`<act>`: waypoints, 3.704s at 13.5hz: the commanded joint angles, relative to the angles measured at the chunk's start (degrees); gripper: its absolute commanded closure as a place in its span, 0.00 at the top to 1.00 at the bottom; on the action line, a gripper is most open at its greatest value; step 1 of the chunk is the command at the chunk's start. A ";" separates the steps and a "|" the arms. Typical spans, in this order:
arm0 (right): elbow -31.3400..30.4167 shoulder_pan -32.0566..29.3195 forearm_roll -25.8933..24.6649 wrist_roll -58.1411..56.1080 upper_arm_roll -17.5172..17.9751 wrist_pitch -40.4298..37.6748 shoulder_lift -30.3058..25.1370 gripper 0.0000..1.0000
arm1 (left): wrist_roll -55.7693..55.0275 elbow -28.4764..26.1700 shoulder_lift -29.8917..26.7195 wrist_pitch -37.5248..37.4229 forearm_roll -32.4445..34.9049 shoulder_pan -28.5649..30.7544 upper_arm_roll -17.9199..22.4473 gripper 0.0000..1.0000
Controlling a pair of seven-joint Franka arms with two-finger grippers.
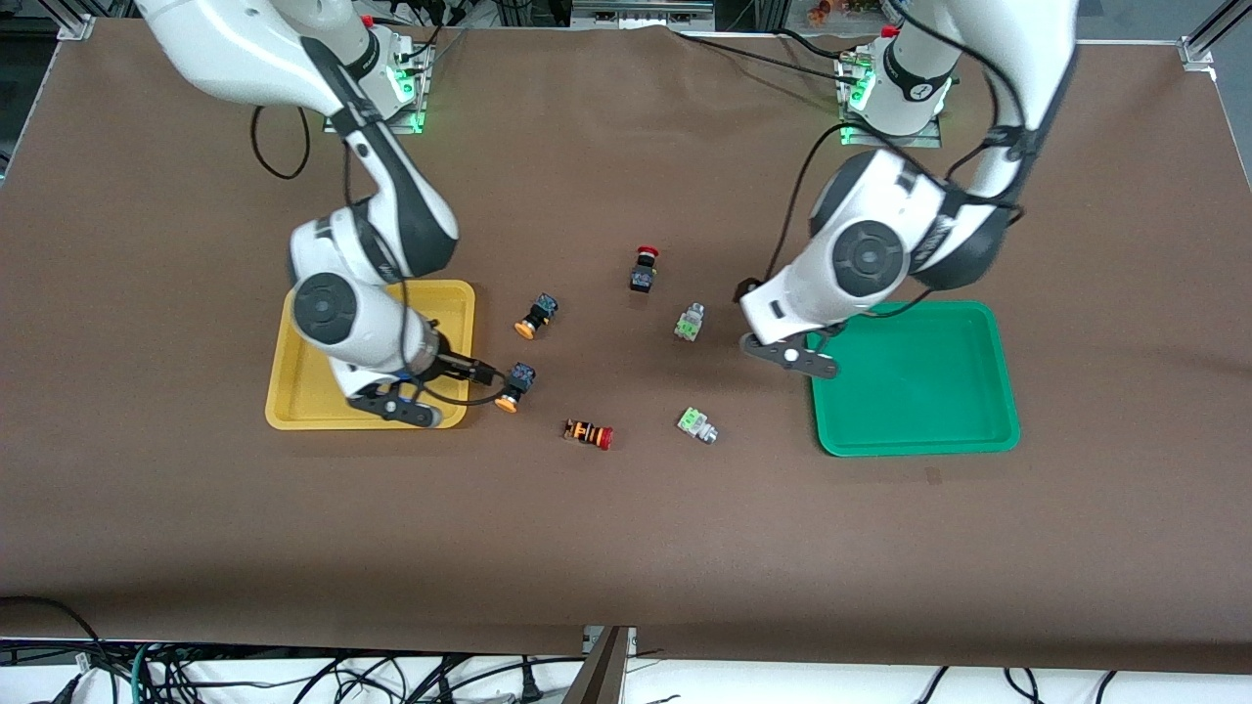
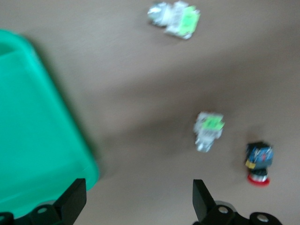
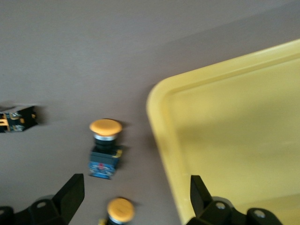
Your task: Place green and yellow buttons in trays
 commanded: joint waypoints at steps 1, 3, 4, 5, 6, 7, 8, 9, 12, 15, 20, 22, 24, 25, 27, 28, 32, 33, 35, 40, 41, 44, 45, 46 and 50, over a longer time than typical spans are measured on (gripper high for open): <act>0.40 1.93 0.65 4.67 -0.09 4.47 2.82 1.00 | -4.13 -1.24 3.74 7.94 -0.70 -6.00 0.59 1.00; 0.31 3.07 0.65 7.49 -0.09 7.02 4.93 1.00 | -4.14 -1.33 8.40 12.69 1.49 -7.67 0.50 1.00; 0.40 3.08 0.65 7.67 -0.09 7.99 5.64 1.00 | -4.31 -1.33 10.42 14.80 1.85 -9.16 0.59 1.00; 0.40 3.08 0.65 7.67 -0.09 8.87 6.17 1.00 | -4.31 -1.33 11.83 16.30 2.29 -9.44 0.59 1.00; 0.40 3.08 0.65 7.76 -0.09 9.49 6.61 1.00 | -3.70 -1.42 12.28 16.66 3.86 -9.53 0.67 1.00; 0.40 3.34 0.65 7.76 -0.09 10.28 7.13 1.00 | -3.61 -1.42 12.46 16.67 6.92 -9.35 0.59 1.00; 0.40 3.43 0.65 7.76 -0.09 11.16 7.84 1.00 | -3.61 -1.42 13.07 16.67 8.78 -9.35 0.59 0.84; 0.31 3.51 0.74 7.76 -0.09 12.21 8.45 1.00 | -3.70 -1.24 13.69 16.67 9.14 -9.44 0.59 0.64; 0.31 4.22 0.74 7.76 -0.09 12.92 9.25 0.32 | -3.52 -0.98 13.52 16.14 9.15 -9.62 0.59 0.10; 0.40 4.22 0.65 7.33 -0.09 12.84 9.95 0.00 | -3.70 -0.10 11.16 12.13 9.15 -9.27 0.59 0.00; 5.92 -0.69 0.30 -6.86 -0.61 -4.60 3.90 0.00 | 3.37 4.54 2.27 -10.09 9.41 -2.35 2.08 0.00; 6.11 -3.33 0.30 -18.55 -2.62 -10.69 1.52 0.00 | 14.26 7.10 2.27 -14.87 9.67 3.10 2.08 0.00; 5.23 -3.60 0.21 -26.56 -7.01 -14.92 0.99 0.00 | 23.85 6.93 2.61 -14.62 11.15 9.07 2.08 0.00; 4.19 -3.69 0.21 -30.34 -9.03 -15.20 0.99 0.00 | 28.42 6.85 3.40 -14.10 13.43 12.06 1.91 0.00; 1.03 -3.87 -0.05 -34.33 -11.42 -14.50 1.16 0.00 | 32.50 5.53 5.51 -10.60 15.03 14.37 1.99 0.00; -0.29 -3.87 -0.23 -34.86 -12.30 -13.80 1.42 0.00 | 32.77 4.31 6.30 -9.71 15.03 15.07 1.99 0.00; -4.35 -4.13 0.20 -42.50 -17.13 -11.68 1.43 0.00 | 33.83 3.24 9.47 -5.66 16.26 16.92 1.99 0.00; -4.09 -4.13 0.30 -42.16 -17.14 -12.47 0.82 0.95 | 33.83 3.50 9.13 -5.66 16.26 16.93 1.91 0.93; -2.16 -3.70 3.00 -37.89 -15.57 -15.54 -0.68 1.00 | 33.83 4.03 5.89 -7.14 15.83 16.58 1.21 1.00; -1.45 -1.76 4.78 -5.92 -1.43 -10.48 0.89 1.00 | 33.30 17.00 9.01 -6.54 15.04 11.85 -4.25 1.00; -1.54 -1.06 4.78 -0.38 0.77 -7.93 1.86 1.00 | 33.83 20.69 12.08 -6.27 14.95 9.83 -4.33 1.00; -1.89 1.31 4.78 10.81 4.74 -1.68 4.15 1.00 | 39.86 26.62 17.72 -1.38 14.95 6.21 -4.34 1.00; -2.15 1.84 4.78 12.40 5.36 -0.45 4.67 1.00 | 44.16 26.53 18.69 1.96 14.95 6.03 -4.34 1.00; -2.59 2.72 4.78 12.94 5.36 0.52 5.55 1.00 | 49.34 26.44 19.92 4.86 14.16 5.94 -4.34 1.00; -6.98 3.43 4.87 13.04 5.45 6.07 6.79 0.82 | 71.38 26.62 25.72 14.36 10.90 3.93 -5.04 1.00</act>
